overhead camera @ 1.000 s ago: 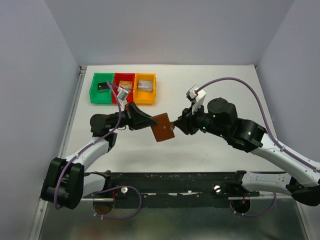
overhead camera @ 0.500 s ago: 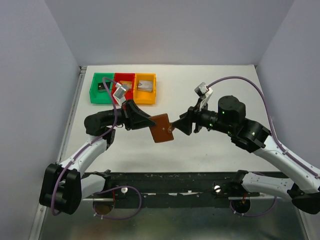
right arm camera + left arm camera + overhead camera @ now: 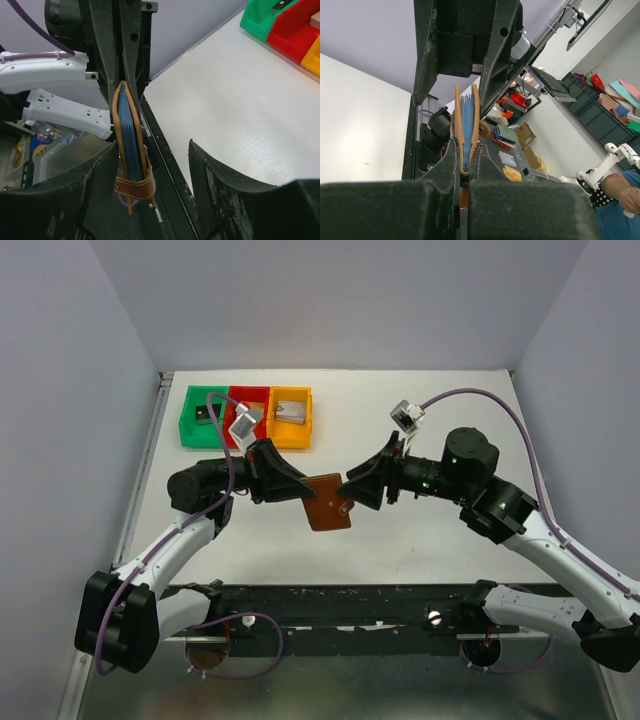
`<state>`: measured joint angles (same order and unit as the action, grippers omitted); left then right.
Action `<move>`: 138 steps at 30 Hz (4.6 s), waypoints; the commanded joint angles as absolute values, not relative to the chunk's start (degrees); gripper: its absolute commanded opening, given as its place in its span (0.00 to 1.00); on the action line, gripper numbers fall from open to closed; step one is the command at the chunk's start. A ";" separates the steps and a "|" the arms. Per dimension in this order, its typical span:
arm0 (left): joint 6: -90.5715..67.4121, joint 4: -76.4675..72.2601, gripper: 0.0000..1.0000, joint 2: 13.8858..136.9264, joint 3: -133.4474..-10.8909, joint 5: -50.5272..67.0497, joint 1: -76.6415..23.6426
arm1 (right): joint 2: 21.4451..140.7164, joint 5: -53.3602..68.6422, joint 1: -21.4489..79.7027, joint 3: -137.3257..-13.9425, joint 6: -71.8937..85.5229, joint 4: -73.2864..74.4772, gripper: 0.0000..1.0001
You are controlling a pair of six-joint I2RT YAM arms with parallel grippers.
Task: Take the credit cards out of the card holder
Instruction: Open the card holder, then place the card holder at the center of the board.
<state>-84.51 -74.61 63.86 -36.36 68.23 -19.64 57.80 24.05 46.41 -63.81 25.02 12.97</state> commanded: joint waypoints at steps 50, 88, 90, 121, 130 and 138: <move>-84.55 -91.67 0.00 64.60 -42.10 67.15 -21.36 | 59.76 42.09 41.31 -60.73 31.03 4.74 0.64; -44.14 -29.92 0.53 56.08 -38.58 43.62 -19.86 | 60.82 14.34 43.15 -72.68 16.26 36.20 0.00; -43.42 -23.15 0.68 54.67 -38.67 36.34 -19.86 | 61.26 11.27 43.07 -72.95 16.43 37.35 0.00; -53.88 -38.23 0.99 48.09 -22.42 21.29 -25.58 | 62.40 18.37 42.98 -69.69 30.32 27.94 0.00; -49.84 -38.31 0.99 35.95 -17.06 15.64 -25.14 | 61.61 25.56 40.70 -69.44 33.74 24.80 0.00; -51.24 -45.00 0.99 36.39 -13.98 20.74 -24.61 | 59.77 33.92 38.41 -66.18 38.32 16.09 0.00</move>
<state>-51.51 -41.01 36.01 -15.09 18.15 -25.23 61.39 27.49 39.31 -67.07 35.51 22.61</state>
